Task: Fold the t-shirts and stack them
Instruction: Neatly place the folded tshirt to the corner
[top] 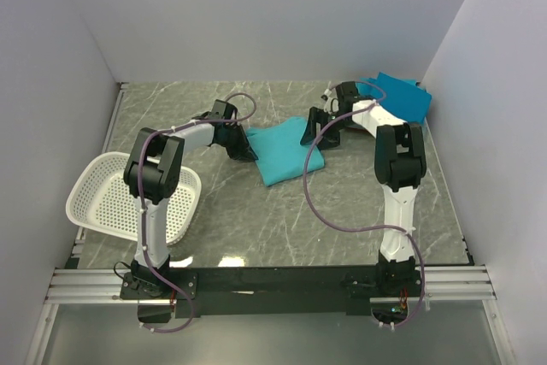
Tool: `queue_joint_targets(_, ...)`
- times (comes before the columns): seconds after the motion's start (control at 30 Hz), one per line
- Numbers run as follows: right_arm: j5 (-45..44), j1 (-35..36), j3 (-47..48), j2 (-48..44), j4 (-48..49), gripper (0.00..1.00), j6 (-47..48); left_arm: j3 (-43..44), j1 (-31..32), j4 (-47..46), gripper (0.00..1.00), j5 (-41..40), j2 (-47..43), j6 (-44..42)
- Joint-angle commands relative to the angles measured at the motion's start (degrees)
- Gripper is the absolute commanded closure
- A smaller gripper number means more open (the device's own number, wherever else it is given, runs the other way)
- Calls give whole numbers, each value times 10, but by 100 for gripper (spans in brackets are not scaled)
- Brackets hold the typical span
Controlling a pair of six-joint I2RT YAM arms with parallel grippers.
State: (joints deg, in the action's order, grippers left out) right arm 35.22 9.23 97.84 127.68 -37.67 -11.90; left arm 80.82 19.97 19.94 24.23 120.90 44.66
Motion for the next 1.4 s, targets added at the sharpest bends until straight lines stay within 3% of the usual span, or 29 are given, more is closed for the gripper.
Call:
queue_joint_targets(0.0, 4, 18, -16, 21, 15, 21, 5, -25, 6, 41, 91, -44, 43, -20)
queue_joint_targets(0.33, 3, 83, -40, 28, 45, 28, -22, -41, 9, 26, 91, -30, 36, -18)
queue_joint_targets(0.43, -19, 94, -34, 28, 49, 42, -32, -44, 10, 21, 89, -26, 34, -19)
queue_joint_targets(0.5, -37, 95, -32, 22, 47, 58, -37, -46, 10, 19, 83, -20, 30, -20)
queue_joint_targets(0.53, -45, 94, -29, 19, 45, 73, -36, -45, 10, 19, 80, -19, 25, -21)
queue_joint_targets(0.63, -84, 93, -17, -1, 30, 100, -29, -37, 9, 27, 56, -25, 6, -22)
queue_joint_targets(0.67, -102, 92, -13, -12, 24, 100, -27, -29, 9, 34, 44, -29, 0, -23)
queue_joint_targets(0.83, -151, 78, 31, -47, -28, 100, -5, -8, -12, 40, 27, -35, -56, -20)
queue_joint_targets(0.87, -160, 76, 38, -59, -37, 100, 0, -8, -15, 37, 16, -34, -65, -18)
queue_joint_targets(0.9, -179, 73, 54, -64, -57, 100, 13, -7, -23, 32, 13, -33, -73, -16)
queue_joint_targets(1.13, -318, 60, 179, -65, -171, 100, 84, 1, -39, 26, 10, -18, -94, -15)
queue_joint_targets(1.37, -424, 38, 279, -45, -203, 100, 99, -11, -39, 23, 10, -6, -83, -19)
